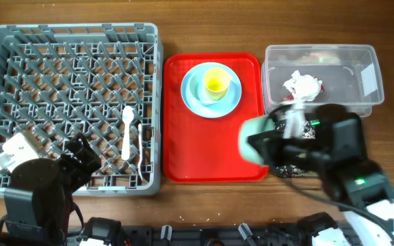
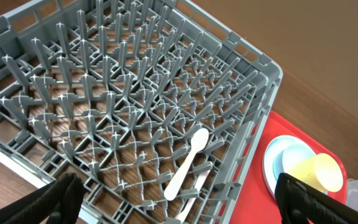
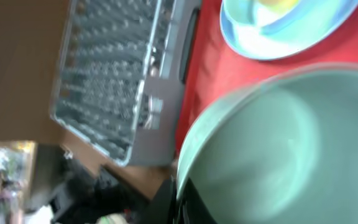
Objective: Sort waste into correct bins and load items into the dishwasher rack
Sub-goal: 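Return the empty green bowl to the red tray and release it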
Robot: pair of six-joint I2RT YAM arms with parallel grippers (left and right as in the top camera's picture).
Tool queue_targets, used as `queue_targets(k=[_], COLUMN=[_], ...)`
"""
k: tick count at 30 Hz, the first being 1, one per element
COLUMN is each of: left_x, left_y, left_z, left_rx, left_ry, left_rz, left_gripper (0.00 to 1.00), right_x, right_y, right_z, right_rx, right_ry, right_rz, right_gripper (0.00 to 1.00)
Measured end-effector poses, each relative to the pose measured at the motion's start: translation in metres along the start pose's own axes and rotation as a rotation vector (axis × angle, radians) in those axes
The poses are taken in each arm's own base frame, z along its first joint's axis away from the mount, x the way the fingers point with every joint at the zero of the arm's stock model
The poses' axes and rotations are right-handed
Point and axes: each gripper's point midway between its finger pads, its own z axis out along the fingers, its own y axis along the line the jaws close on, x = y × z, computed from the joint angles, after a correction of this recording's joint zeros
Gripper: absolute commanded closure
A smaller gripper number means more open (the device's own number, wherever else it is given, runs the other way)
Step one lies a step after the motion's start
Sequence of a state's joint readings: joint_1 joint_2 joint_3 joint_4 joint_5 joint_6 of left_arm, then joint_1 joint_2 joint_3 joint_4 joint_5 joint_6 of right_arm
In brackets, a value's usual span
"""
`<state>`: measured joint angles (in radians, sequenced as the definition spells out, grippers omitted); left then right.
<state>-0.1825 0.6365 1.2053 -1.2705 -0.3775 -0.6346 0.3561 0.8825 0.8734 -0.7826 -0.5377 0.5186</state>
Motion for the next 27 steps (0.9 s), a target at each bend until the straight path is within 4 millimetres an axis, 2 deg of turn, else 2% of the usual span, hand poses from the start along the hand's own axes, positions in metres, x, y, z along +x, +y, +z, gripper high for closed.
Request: queue_targets(k=[4,7,9,10,12,13,15,18,19,20,22,24,27], left_x=[0.000,0.000,0.000,0.000,0.000,0.000,0.000,0.000,0.000,0.000,0.000,0.000,0.000], left_y=[0.000,0.000,0.000,0.000,0.000,0.000,0.000,0.000,0.000,0.000,0.000,0.000,0.000], left_z=[0.000,0.000,0.000,0.000,0.000,0.000,0.000,0.000,0.000,0.000,0.000,0.000,0.000], left_rx=[0.001,0.001,0.001,0.000,0.001,0.001,0.001,0.001,0.001,0.001,0.001,0.001,0.001], left_ry=[-0.001,-0.001,-0.001,-0.001,0.000,-0.001,-0.001,-0.001,-0.001,0.000,-0.001,-0.001,-0.001], left_rz=[0.000,0.000,0.000,0.000,0.000,-0.001,0.000,-0.001,-0.001,0.000,-0.001,0.000,0.000], left_gripper=[0.00,0.00,0.00,0.00,0.00,0.00,0.00,0.00,0.00,0.00,0.00,0.00,0.00], right_x=[0.021,0.042,0.059,0.067,0.076,0.078,0.080,0.079,0.073,0.059,0.038,0.008,-0.022], right_y=[0.034,0.043,0.036,0.027,0.011,0.005,-0.001,-0.001,0.003,0.009,0.009,-0.009,-0.039], right_z=[0.067,0.119,0.151,0.167,0.183,0.188,0.191,0.189,0.182,0.170,0.152,0.126,0.102], right_rx=[0.037,0.075,0.118,0.152,0.206,0.221,0.243,0.253,0.255,0.259,0.289,0.377,0.497], right_ry=[0.075,0.125,0.167,0.191,0.220,0.228,0.232,0.240,0.233,0.208,0.150,0.064,-0.024], right_rz=[-0.129,-0.177,-0.199,-0.207,-0.209,-0.210,-0.206,-0.229,-0.244,-0.266,-0.269,-0.247,-0.201], right_gripper=[0.96,0.96,0.95,0.91,0.77,0.66,0.39,0.18,0.14,0.11,0.07,0.00,0.00])
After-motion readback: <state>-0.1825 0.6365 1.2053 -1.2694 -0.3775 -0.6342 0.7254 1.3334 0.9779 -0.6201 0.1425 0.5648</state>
